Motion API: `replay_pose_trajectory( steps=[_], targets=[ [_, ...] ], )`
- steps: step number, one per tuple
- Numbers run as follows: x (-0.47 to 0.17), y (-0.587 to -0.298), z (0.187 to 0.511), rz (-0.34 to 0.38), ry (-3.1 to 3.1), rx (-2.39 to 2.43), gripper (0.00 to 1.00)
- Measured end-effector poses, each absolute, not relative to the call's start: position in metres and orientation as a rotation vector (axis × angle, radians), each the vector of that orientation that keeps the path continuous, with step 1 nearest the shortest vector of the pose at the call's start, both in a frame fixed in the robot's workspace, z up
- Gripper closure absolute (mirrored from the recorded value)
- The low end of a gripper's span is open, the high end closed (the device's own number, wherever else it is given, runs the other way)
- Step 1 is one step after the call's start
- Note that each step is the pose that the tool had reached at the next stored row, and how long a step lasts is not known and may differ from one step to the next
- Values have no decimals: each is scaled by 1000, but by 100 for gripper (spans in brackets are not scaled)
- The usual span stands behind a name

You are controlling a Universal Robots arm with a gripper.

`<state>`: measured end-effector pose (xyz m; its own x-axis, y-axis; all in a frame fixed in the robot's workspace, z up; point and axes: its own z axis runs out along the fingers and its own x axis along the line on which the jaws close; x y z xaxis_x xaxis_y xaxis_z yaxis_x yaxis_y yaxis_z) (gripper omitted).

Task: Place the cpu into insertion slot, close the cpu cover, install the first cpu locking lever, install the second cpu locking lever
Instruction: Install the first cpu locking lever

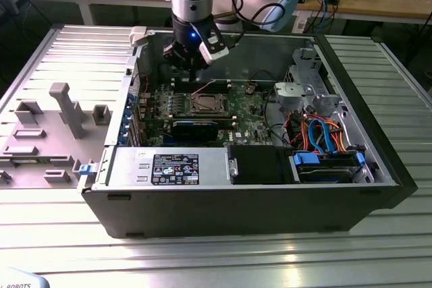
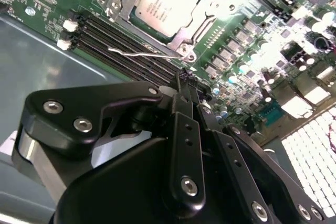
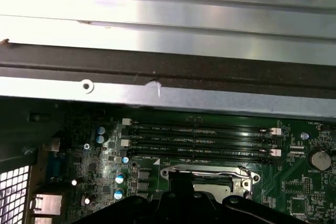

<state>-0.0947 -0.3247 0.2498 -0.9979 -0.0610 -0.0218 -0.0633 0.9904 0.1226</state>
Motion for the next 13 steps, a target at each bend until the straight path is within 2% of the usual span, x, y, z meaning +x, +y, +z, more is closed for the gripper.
replay_pose_trajectory(
  steps=[8,13],
  targets=[
    [-86,-322,238,181,3117,-94,89],
    [-85,-317,235,130,3120,-95,89]
  ],
)
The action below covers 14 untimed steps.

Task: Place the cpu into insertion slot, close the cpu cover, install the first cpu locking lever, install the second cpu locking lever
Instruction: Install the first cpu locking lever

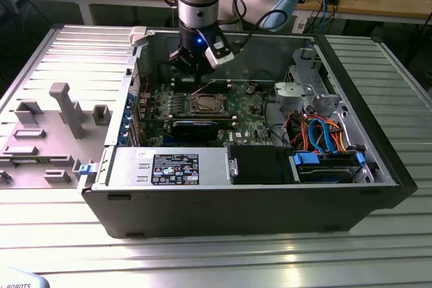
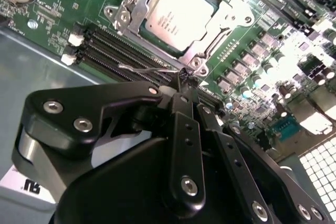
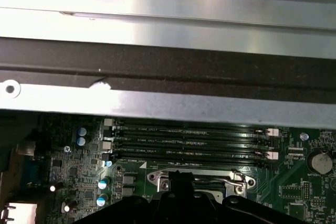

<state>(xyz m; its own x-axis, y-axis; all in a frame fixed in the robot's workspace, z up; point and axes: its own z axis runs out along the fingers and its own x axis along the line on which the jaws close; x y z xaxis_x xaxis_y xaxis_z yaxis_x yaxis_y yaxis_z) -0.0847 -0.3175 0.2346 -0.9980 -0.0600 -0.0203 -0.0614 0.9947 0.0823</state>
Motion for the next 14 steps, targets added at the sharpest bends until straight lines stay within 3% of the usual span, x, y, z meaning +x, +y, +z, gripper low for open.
replay_pose_trajectory(
  steps=[14],
  targets=[
    [-73,-310,231,122,3120,-95,89]
  ],
)
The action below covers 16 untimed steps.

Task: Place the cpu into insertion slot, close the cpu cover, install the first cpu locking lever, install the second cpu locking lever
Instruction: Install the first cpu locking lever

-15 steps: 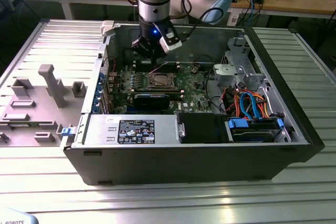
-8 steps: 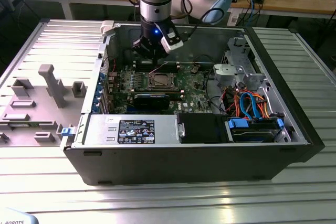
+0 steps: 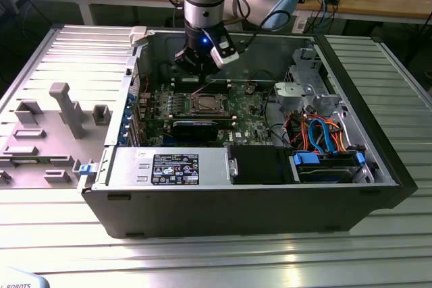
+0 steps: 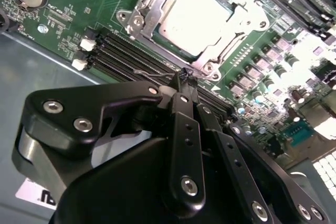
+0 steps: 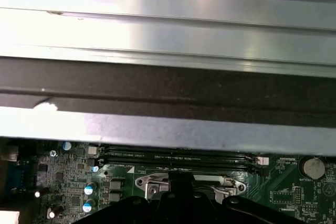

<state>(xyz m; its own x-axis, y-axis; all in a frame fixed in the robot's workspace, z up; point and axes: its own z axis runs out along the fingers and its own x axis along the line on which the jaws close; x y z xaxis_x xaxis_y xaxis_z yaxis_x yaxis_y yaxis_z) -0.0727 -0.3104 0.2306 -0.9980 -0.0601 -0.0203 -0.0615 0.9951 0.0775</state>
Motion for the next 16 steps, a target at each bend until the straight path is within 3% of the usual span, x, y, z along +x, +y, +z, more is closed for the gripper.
replay_pose_trajectory(
  steps=[16],
  targets=[
    [-58,-308,225,122,3120,-91,89]
  ],
)
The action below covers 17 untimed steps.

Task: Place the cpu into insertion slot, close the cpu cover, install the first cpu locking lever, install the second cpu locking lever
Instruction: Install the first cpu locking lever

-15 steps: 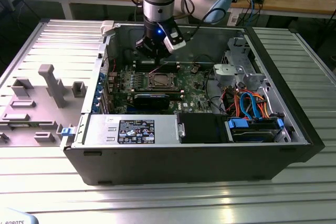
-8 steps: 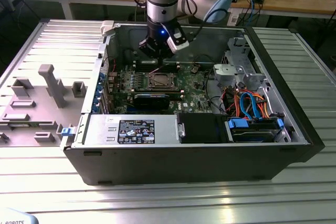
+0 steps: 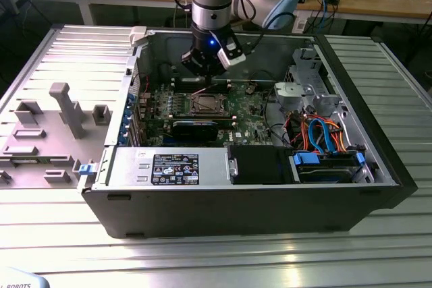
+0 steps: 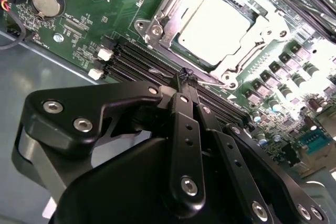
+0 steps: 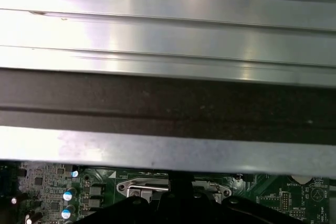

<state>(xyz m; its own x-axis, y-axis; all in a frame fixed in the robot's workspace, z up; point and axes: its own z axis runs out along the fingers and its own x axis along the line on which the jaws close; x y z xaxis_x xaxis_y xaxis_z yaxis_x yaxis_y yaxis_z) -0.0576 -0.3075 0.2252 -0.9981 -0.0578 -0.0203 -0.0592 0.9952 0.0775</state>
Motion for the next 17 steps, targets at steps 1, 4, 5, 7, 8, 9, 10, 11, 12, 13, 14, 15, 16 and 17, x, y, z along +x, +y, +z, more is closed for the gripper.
replay_pose_trajectory(
  steps=[1,4,5,7,8,9,10,11,12,13,14,15,16,17],
  targets=[
    [-56,-308,225,122,3120,-91,89],
    [-55,-308,224,122,3120,-90,89],
    [-55,-308,224,122,3120,-90,89],
    [-55,-308,224,122,3120,-90,89],
    [-55,-308,224,122,3120,-90,89],
    [-55,-308,224,122,3120,-90,89],
    [-55,-308,224,122,3120,-90,89],
    [-55,-307,224,122,3120,-90,89],
    [-54,-307,224,122,3120,-90,89],
    [-54,-307,224,122,3120,-90,89],
    [-54,-308,223,122,3120,-90,89],
    [-54,-308,223,122,3120,-90,89],
    [-54,-308,222,122,3120,-90,89],
    [-54,-308,222,122,3120,-90,89]
  ],
)
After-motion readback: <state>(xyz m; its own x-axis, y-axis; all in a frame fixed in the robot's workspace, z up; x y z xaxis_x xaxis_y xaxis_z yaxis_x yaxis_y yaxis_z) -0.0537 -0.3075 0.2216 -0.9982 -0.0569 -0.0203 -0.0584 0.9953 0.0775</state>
